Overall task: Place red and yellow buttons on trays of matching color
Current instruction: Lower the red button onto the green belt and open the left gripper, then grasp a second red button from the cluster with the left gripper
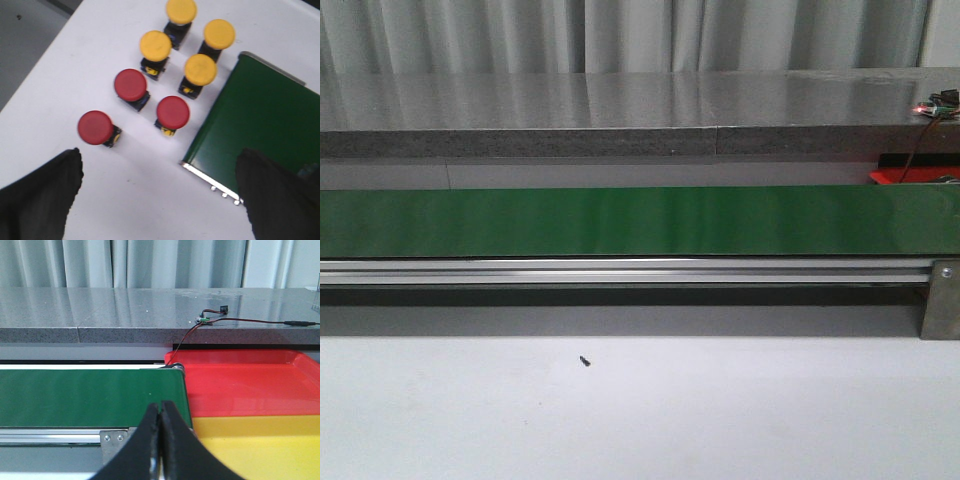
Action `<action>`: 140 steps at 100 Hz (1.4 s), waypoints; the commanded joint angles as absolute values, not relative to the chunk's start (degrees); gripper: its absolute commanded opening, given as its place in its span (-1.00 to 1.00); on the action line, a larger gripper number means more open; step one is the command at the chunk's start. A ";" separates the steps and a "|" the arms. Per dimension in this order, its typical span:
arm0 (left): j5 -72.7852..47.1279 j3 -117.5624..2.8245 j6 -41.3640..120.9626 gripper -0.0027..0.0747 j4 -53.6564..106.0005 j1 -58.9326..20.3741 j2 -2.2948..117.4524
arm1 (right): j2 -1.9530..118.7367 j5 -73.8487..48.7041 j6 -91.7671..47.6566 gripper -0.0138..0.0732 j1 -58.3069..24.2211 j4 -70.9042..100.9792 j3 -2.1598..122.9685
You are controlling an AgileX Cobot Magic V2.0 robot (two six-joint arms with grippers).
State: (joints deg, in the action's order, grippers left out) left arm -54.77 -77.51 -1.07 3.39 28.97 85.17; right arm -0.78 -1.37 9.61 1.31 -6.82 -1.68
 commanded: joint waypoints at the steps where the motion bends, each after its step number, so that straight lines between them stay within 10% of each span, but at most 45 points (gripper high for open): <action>1: -53.30 -78.86 1.04 0.64 3.59 31.96 84.28 | -1.63 2.85 9.58 -0.81 1.55 -7.28 -0.65; 101: -43.03 -78.60 4.61 0.63 4.69 36.67 106.45 | -1.63 2.85 9.58 -0.81 1.55 -7.28 -0.65; 140: -41.01 -78.60 4.51 -0.30 4.59 36.67 107.48 | -1.63 2.85 9.58 -0.81 1.55 -7.28 -0.65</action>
